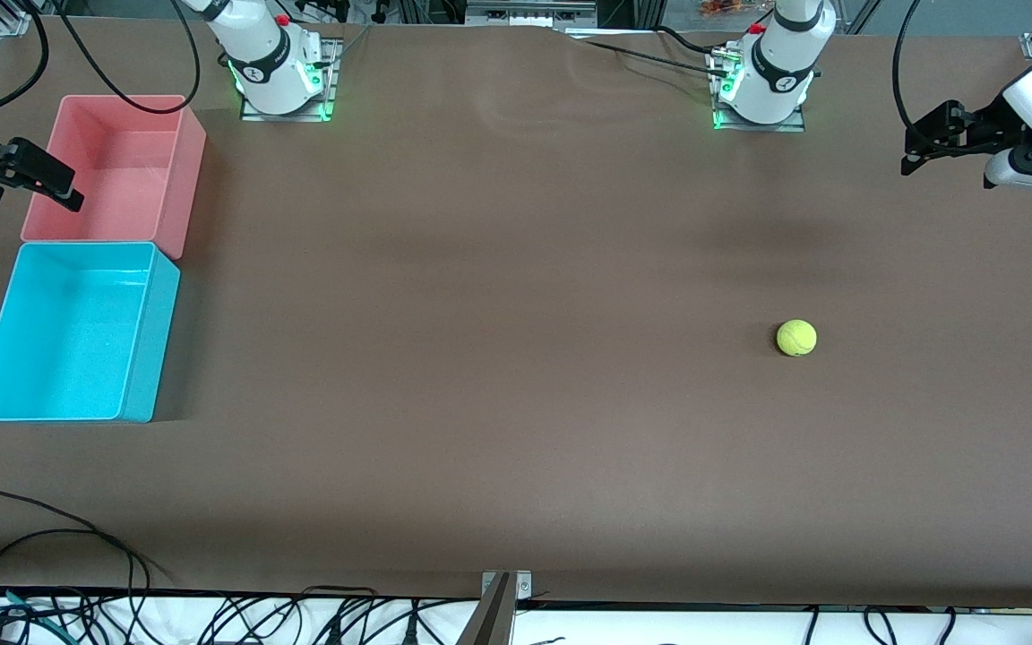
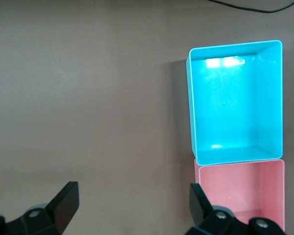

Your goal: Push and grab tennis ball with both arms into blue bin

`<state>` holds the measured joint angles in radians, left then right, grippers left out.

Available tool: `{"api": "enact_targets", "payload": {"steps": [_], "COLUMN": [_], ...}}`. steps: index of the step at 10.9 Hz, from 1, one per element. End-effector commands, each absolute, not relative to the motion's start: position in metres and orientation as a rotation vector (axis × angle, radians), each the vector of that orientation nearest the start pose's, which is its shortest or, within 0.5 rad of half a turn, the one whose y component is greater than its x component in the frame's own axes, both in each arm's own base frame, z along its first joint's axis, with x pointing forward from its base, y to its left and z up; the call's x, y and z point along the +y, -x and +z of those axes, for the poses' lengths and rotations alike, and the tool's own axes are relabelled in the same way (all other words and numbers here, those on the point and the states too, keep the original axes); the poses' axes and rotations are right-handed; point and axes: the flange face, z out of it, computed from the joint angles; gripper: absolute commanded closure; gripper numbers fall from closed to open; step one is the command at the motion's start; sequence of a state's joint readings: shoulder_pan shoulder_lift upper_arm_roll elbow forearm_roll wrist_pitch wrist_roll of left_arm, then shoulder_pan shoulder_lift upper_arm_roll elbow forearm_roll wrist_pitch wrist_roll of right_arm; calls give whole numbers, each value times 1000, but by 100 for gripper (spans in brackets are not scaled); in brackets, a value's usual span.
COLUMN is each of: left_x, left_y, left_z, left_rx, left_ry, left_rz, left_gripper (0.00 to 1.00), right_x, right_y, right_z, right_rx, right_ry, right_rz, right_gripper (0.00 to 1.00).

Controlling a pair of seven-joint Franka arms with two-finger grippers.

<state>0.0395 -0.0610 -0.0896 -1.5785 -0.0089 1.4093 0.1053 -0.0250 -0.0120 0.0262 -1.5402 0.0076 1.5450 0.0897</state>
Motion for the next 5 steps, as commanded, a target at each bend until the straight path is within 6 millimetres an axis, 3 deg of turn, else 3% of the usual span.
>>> {"api": "enact_targets", "payload": {"steps": [1,5], "left_x": [-25,-27], "left_y": [-513,-513], "left_z": [641,640], "left_rx": [216,58], "left_ry": [3156,3157], "left_rz": [184,188], "left_gripper": [0,0], "right_x": [2,3], "right_y": [-549,-549], "right_z": [652,650], "right_rx": [135,133], "right_ry": [3142,3142], "right_rz": [-39,-34], "right_gripper": [0,0]}}
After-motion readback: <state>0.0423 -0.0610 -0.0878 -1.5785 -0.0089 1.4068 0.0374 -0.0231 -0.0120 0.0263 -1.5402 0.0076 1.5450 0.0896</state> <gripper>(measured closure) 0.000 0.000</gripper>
